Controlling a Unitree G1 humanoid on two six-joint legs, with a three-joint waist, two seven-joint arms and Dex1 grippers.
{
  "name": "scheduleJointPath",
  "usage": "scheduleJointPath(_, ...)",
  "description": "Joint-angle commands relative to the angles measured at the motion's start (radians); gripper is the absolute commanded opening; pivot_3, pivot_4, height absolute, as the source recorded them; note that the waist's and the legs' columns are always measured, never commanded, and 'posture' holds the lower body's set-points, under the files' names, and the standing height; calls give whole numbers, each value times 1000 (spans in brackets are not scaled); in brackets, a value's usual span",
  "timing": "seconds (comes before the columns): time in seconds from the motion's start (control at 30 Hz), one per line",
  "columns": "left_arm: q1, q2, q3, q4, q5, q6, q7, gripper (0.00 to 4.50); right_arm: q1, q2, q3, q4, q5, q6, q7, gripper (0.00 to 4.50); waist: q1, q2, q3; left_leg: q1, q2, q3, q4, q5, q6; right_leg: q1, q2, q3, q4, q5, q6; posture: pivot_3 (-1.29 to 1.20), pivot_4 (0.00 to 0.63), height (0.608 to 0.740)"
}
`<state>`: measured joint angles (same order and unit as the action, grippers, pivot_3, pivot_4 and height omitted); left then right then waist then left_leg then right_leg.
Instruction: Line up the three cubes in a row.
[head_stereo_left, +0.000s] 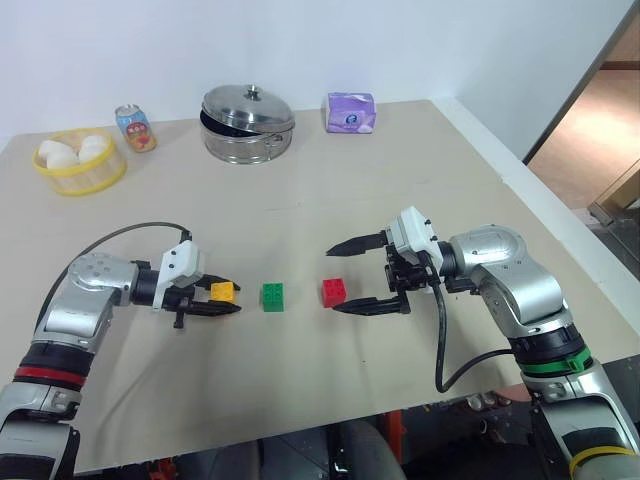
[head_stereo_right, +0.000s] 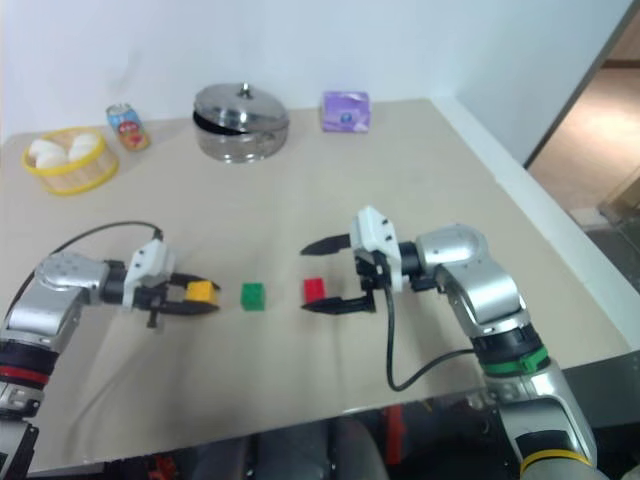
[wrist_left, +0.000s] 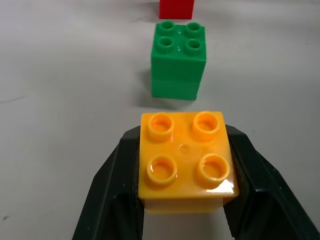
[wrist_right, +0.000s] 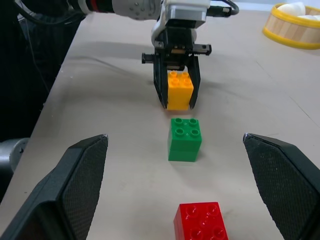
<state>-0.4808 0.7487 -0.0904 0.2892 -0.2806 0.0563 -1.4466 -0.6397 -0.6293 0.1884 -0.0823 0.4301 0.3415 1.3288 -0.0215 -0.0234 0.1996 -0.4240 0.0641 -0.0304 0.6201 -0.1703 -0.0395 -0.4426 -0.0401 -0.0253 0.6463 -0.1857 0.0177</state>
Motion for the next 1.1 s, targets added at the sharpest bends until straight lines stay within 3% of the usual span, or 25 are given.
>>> scheduleJointPath(0.03, -22, -4, -1, 19, 15, -34, -4, 1370, -9, -11, -35, -43, 23, 6, -2, 4500, 0, 0, 0, 0, 0, 0, 0, 0, 0, 0, 0, 0, 0, 0, 0, 0, 150, 740)
scheduleJointPath(1.1, -18, 48, 4, 70, 54, -84, -37, 1370, -6, -36, -34, -62, 33, 32, -4, 4500, 0, 0, 0, 0, 0, 0, 1, 0, 0, 0, 0, 0, 1, 0, 0, 0, 150, 740)
